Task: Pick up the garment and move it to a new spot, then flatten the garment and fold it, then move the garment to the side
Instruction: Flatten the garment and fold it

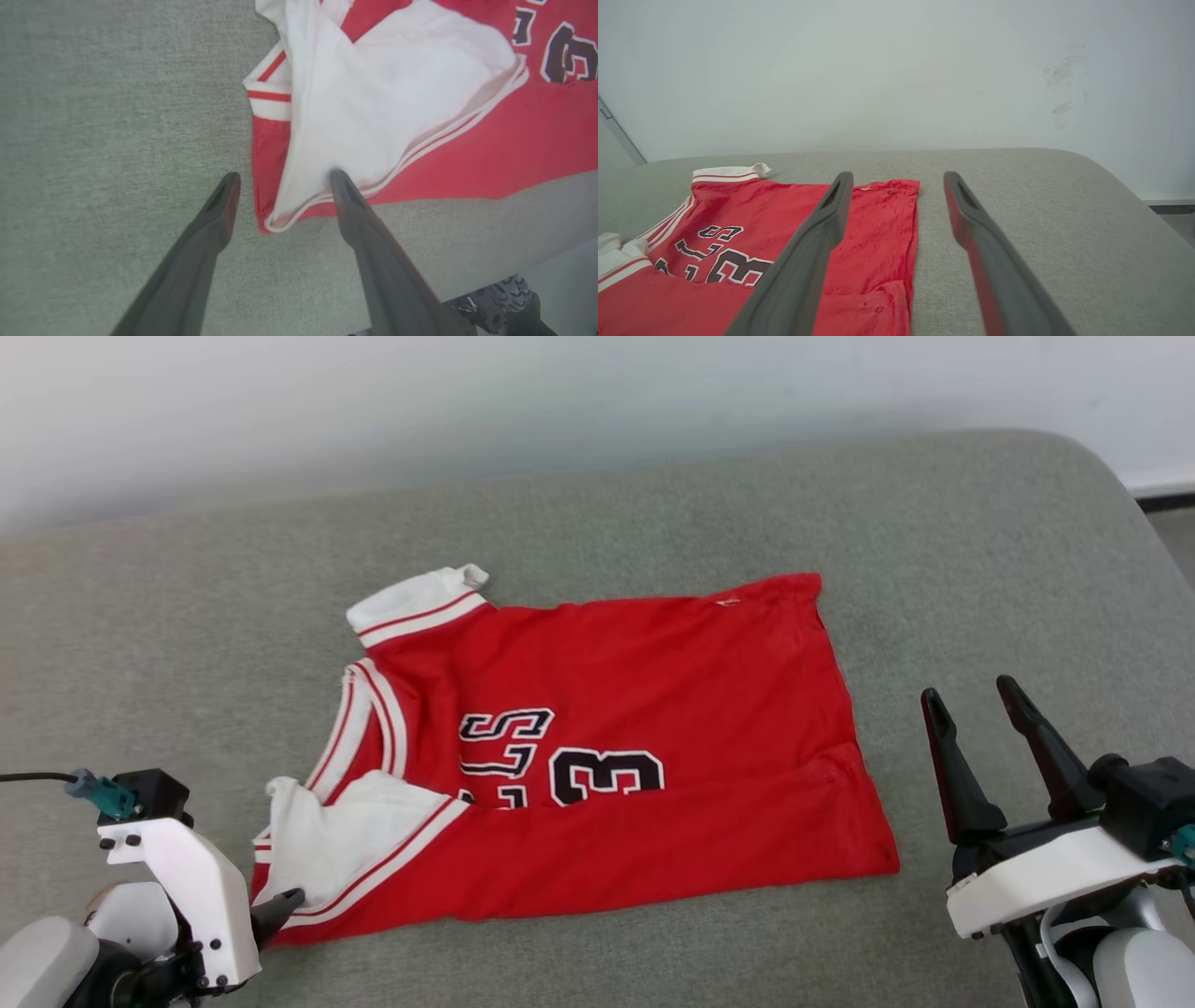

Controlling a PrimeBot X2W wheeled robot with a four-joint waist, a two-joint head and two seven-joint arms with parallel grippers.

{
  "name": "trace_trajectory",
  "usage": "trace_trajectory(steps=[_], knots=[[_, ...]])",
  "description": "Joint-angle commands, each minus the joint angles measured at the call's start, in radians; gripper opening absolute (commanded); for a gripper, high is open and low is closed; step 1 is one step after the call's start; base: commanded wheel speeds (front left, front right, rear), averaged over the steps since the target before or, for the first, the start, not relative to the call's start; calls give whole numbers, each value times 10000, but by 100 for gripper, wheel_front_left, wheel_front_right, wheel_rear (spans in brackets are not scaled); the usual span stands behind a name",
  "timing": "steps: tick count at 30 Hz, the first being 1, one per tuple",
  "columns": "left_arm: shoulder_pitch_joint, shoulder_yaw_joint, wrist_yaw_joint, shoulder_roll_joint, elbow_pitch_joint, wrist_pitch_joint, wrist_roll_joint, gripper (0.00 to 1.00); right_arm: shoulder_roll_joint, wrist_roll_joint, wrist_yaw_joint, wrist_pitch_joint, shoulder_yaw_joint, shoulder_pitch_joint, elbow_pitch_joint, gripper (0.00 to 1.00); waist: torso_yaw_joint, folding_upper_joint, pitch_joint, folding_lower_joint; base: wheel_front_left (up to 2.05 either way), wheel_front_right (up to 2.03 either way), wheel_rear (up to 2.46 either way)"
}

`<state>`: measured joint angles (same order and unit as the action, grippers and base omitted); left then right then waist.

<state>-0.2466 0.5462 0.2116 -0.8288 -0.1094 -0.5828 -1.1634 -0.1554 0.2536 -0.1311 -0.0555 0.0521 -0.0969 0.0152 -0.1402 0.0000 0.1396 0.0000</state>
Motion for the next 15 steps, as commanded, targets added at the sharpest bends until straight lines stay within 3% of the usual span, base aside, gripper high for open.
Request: trace_trajectory(steps=[1,6,7,9,10,15], knots=[[-108,8,-17,6,-52,-108,-37,100,104,-86,7,7,-55,-47,165,100,-323,0,531,0,0,0,0],[-155,213,-178,368,-485,-310,-188,100,195,-110,7,67,-99,-189,339,100,-525,0,952,0,0,0,0],[-115,286,-224,525,-589,-364,-283,79,183,-122,7,115,-134,-178,316,100,-537,0,983,0,0,0,0],[-97,405,-359,850,-744,-409,-400,17,143,-94,7,182,-192,-165,349,100,-530,0,1011,0,0,0,0],[-88,455,-411,976,-814,-446,-465,0,125,-58,7,211,-242,-137,359,100,-506,0,1005,0,0,0,0],[-150,347,-611,1129,-1032,-27,-419,0,-88,221,7,760,-352,-49,465,100,-276,0,793,0,0,0,0]])
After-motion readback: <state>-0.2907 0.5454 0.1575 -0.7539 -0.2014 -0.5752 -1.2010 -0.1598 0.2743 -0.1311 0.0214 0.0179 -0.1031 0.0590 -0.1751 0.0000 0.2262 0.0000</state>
